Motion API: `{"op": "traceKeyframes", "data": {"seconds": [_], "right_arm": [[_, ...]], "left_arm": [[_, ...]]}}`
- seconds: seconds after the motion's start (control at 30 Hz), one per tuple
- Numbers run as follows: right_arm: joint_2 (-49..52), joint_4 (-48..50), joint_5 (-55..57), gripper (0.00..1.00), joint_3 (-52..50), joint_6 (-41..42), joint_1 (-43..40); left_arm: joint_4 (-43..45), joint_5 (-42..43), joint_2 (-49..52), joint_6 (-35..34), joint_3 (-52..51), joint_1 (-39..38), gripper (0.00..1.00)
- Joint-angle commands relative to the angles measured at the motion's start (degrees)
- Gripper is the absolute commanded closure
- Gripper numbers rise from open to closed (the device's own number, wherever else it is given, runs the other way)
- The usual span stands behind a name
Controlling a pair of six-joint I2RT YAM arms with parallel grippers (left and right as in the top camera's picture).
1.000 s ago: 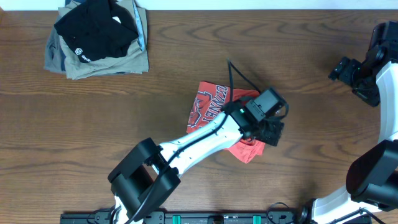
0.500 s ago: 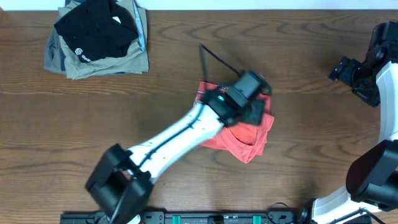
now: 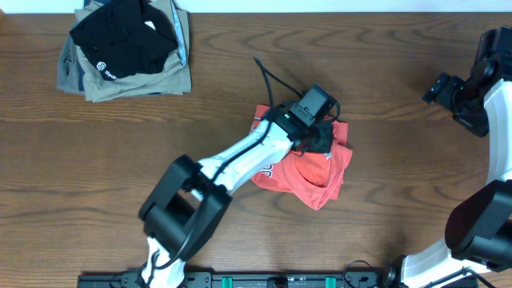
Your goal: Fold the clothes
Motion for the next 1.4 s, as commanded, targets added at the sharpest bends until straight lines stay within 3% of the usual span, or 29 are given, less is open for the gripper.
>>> {"op": "traceKeyframes", "data": {"seconds": [0.0, 0.5, 0.83, 1.0, 1.2, 1.37], "right_arm": [[-0.09, -0.04, 0.55, 0.01, 0.52, -0.70, 0.22], [-0.09, -0.04, 0.55, 0.01, 0.52, -0.70, 0.22], [-0.09, -0.04, 0.55, 0.01, 0.52, -0.72, 0.22], [-0.09, -0.04, 0.55, 0.01, 0.52, -0.72, 0.22], [-0.09, -0.04, 0.55, 0.01, 0.52, -0.72, 0.22], [-0.09, -0.04, 0.55, 0.01, 0.52, -0.70, 0.22]], "left_arm": [[1.64, 5.49, 2.45, -0.04, 0.20, -0.85, 0.81], [8.72, 5.49, 3.56, 0.87, 0.22, -9.73, 0.80], [3.87, 5.16, -7.45, 2.84, 0.22, -8.35, 0.80], [-2.21, -6.49, -12.39, 3.87, 0.22, -6.01, 0.80], [-7.02, -9.35, -9.99, 3.85, 0.20, -3.96, 0.80], [-5.77, -5.09, -4.11, 2.23, 0.20, -4.35, 0.80]]}}
